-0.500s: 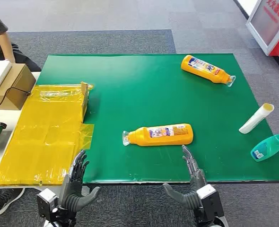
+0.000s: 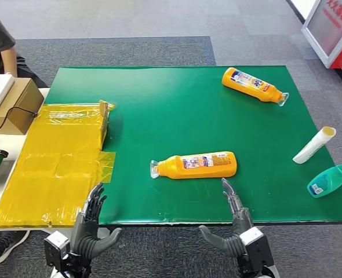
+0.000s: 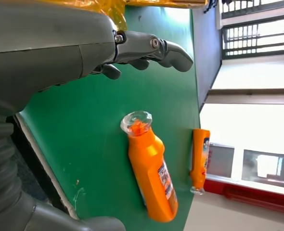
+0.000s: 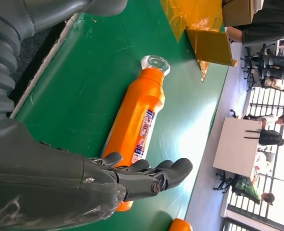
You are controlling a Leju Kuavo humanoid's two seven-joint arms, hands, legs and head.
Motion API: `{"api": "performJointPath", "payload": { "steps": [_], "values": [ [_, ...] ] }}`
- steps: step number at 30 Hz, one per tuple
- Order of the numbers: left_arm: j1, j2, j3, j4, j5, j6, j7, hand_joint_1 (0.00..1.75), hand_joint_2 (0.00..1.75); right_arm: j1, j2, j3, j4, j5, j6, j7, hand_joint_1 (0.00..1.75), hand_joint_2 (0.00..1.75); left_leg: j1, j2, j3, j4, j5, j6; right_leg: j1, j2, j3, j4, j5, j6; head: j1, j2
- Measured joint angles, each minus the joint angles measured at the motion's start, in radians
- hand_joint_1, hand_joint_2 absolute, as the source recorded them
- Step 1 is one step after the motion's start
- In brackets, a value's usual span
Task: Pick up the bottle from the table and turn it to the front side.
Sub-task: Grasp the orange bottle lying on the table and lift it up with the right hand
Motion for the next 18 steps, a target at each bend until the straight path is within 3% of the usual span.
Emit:
{"api": "performJointPath", "payload": {
  "steps": [5,10,14,18],
  "values": [
    [0.003,0.003,0.018,-0.006,-0.013,0.000,0.000,0.00,1.75,-0.007,0.001,0.000,0.000,0.087,-0.043,0.039,0.00,1.75,0.000,0.000,0.000,0.000,0.000,0.000,0.000,0.000,0.000,0.000,0.000,0.000,0.000,0.000],
    [0.010,0.007,0.061,-0.010,-0.037,-0.023,-0.008,0.00,1.75,-0.050,-0.009,0.004,0.000,0.295,-0.109,0.206,0.00,1.75,0.000,0.000,0.000,0.000,0.000,0.000,0.000,0.000,0.000,0.000,0.000,0.000,0.000,0.000],
    [0.015,0.009,0.112,-0.009,-0.070,-0.051,-0.023,0.00,1.75,-0.113,-0.029,0.006,0.000,0.415,-0.067,0.371,0.00,1.75,0.000,0.000,0.000,0.000,0.001,0.000,0.000,0.000,0.000,0.000,0.001,0.001,0.000,0.000],
    [0.013,0.009,0.164,-0.003,-0.106,-0.092,-0.031,0.00,1.75,-0.193,-0.058,0.010,0.005,0.483,0.018,0.483,0.00,1.75,0.000,0.000,0.000,0.000,0.002,0.000,0.000,0.000,0.000,0.000,0.002,0.001,0.000,0.000]
  ]
}}
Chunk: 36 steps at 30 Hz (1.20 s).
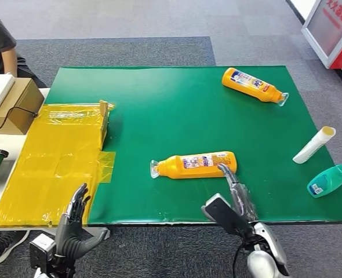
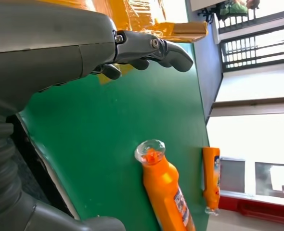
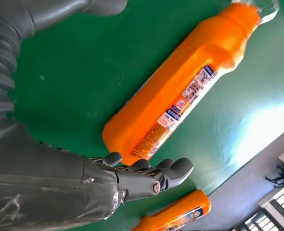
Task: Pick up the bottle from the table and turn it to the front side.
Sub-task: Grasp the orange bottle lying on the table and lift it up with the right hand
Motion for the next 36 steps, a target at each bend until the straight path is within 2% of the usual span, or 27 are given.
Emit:
{"api": "performJointPath", "payload": {
  "steps": [9,17,25,36],
  "values": [
    [-0.022,-0.008,0.065,0.017,-0.036,-0.057,-0.002,0.00,1.75,-0.216,-0.081,0.036,0.136,0.040,0.167,0.121,0.00,1.75,0.000,0.000,0.000,0.000,0.002,0.000,0.000,0.000,0.000,0.000,0.002,0.001,0.000,0.000],
    [-0.048,-0.013,0.077,0.055,-0.050,-0.077,-0.011,0.00,1.75,-0.406,-0.105,0.114,0.350,0.030,0.276,0.160,0.00,1.75,0.000,0.000,0.000,0.000,0.003,0.001,0.000,0.000,0.000,0.000,0.002,0.001,0.000,0.000],
    [-0.066,-0.014,0.076,0.096,-0.049,-0.079,-0.016,0.00,1.75,-0.555,-0.105,0.194,0.540,0.020,0.294,0.158,0.00,1.75,0.000,0.000,0.000,0.000,0.003,0.001,0.000,0.000,0.001,0.000,0.003,0.001,0.000,0.000],
    [-0.065,-0.014,0.078,0.116,-0.047,-0.079,-0.019,0.00,1.75,-0.622,-0.105,0.260,0.611,0.028,0.288,0.167,0.00,1.75,0.000,0.000,0.000,0.000,0.003,0.001,0.000,0.000,0.001,0.000,0.003,0.001,0.000,0.000]
  ]
}}
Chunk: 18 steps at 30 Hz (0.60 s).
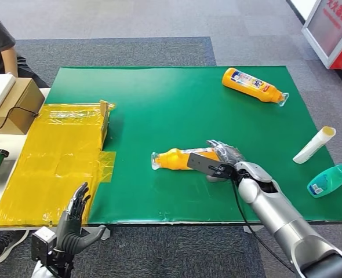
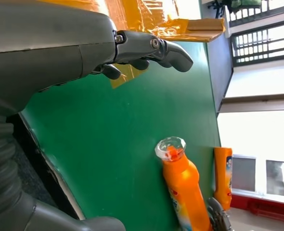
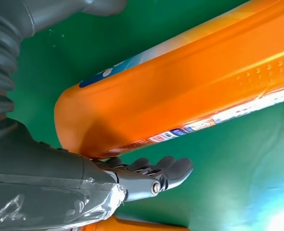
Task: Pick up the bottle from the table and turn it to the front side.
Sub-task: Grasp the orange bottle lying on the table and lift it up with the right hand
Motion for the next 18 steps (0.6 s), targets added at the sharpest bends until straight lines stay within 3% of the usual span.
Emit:
{"api": "performJointPath", "payload": {
  "steps": [18],
  "values": [
    [0.004,-0.008,0.023,0.009,-0.008,-0.009,-0.003,0.00,1.75,-0.027,-0.019,0.065,-0.069,-0.015,0.033,0.012,0.00,1.75,0.000,0.000,0.000,0.000,0.000,0.000,0.000,0.000,0.000,0.000,0.000,0.000,0.000,0.000]
  ]
}}
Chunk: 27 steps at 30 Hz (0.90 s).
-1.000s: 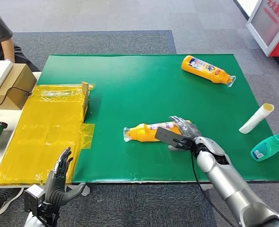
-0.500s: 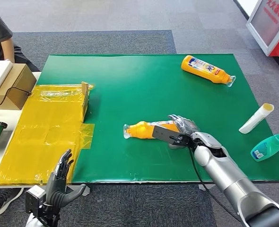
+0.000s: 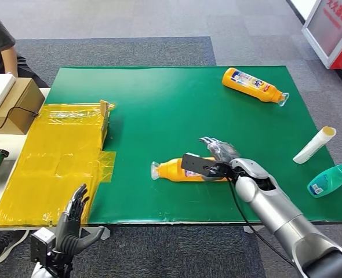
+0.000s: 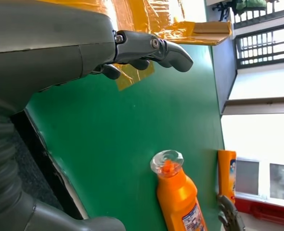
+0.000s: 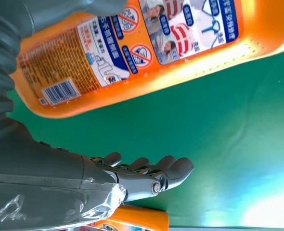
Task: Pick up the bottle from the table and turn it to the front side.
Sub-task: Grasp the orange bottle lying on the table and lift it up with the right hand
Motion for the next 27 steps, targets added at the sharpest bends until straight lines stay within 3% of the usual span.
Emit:
{"api": "performJointPath", "payload": {
  "steps": [7,22,23,26,27],
  "values": [
    [-0.003,-0.003,0.000,0.001,-0.001,-0.006,0.000,0.00,1.75,-0.037,0.000,0.017,0.025,-0.032,0.024,0.007,0.00,1.75,0.000,0.000,0.000,0.000,0.000,0.000,0.000,0.000,0.000,0.000,0.000,0.000,0.000,0.000],
    [-0.013,-0.003,-0.001,0.020,-0.001,-0.007,-0.002,0.00,1.75,-0.100,0.001,0.048,0.236,-0.103,0.047,-0.024,0.00,1.75,0.000,0.000,0.000,0.000,0.000,0.000,0.000,-0.001,0.000,0.000,0.000,0.000,0.000,0.000],
    [-0.015,-0.003,-0.001,0.022,-0.001,-0.007,-0.002,0.00,1.75,-0.104,0.002,0.050,0.249,-0.105,0.047,-0.024,0.12,1.75,0.000,0.000,0.000,0.000,0.000,0.000,0.000,-0.001,0.000,0.000,0.000,0.000,0.000,0.000],
    [-0.020,-0.003,-0.001,0.029,-0.001,-0.007,-0.002,0.00,1.75,-0.117,0.003,0.056,0.282,-0.108,0.047,-0.027,1.43,1.75,0.000,0.000,0.000,0.000,0.000,0.000,0.000,-0.001,0.000,0.000,0.000,0.000,0.000,0.000],
    [-0.021,-0.003,-0.001,0.032,-0.001,-0.007,-0.002,0.00,1.75,-0.121,0.004,0.057,0.290,-0.109,0.047,-0.029,1.75,1.75,0.000,0.000,0.000,0.000,0.000,0.000,0.000,-0.001,0.000,0.000,0.000,0.000,0.000,0.000]
  ]
}}
